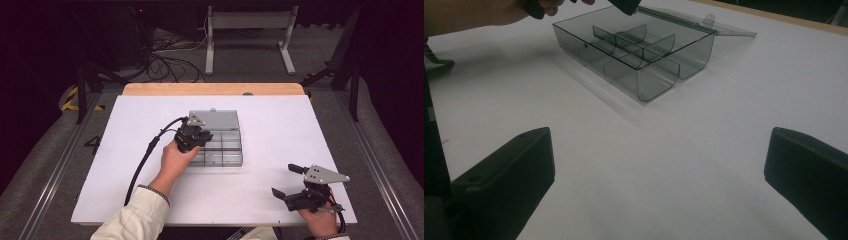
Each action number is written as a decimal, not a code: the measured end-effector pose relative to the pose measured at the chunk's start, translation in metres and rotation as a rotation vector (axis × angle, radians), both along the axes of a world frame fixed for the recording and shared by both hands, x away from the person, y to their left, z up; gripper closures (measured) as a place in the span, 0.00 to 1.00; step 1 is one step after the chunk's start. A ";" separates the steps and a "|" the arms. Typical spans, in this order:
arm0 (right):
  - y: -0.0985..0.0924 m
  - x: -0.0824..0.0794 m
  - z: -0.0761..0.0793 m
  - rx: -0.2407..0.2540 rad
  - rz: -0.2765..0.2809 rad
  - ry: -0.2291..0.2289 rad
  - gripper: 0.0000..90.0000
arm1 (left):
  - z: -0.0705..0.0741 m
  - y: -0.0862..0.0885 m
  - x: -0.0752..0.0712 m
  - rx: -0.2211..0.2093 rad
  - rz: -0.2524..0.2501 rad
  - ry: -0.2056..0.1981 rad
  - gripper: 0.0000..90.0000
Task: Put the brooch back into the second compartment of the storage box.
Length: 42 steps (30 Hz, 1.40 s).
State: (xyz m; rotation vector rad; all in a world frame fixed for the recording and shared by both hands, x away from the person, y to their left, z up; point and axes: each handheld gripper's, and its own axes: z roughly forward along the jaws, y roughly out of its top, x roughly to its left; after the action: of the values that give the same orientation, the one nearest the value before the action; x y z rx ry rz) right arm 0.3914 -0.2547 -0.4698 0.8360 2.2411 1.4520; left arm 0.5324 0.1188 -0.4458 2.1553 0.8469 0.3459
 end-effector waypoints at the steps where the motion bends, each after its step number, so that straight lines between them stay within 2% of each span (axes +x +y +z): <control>1: 0.000 0.000 0.000 0.000 0.000 0.000 0.01 | -0.001 -0.001 0.000 0.002 -0.001 0.008 0.86; 10: 0.000 0.000 0.000 -0.001 0.002 -0.001 0.01 | -0.007 -0.004 0.002 0.019 -0.007 0.043 0.87; 21: 0.000 0.000 -0.001 -0.001 0.000 0.005 0.01 | -0.002 -0.003 -0.001 -0.003 -0.017 0.036 0.84; 32: 0.000 0.000 -0.001 -0.001 0.000 0.004 0.01 | 0.017 0.001 -0.017 -0.029 -0.035 -0.012 0.63; 36: 0.000 0.000 -0.001 -0.001 0.001 0.006 0.01 | 0.027 0.004 -0.023 -0.060 -0.034 -0.037 0.56; 38: 0.000 0.000 -0.001 -0.002 0.001 0.005 0.01 | 0.031 0.006 -0.027 -0.081 -0.039 -0.035 0.52; 42: 0.000 0.000 -0.001 -0.001 0.000 0.005 0.01 | 0.039 0.009 -0.034 -0.097 -0.050 -0.051 0.45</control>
State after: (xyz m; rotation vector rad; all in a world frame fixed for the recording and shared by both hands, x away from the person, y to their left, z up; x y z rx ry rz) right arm 0.3915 -0.2544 -0.4706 0.8411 2.2450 1.4503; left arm 0.4986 0.1282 -0.4072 2.0656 0.7645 0.3262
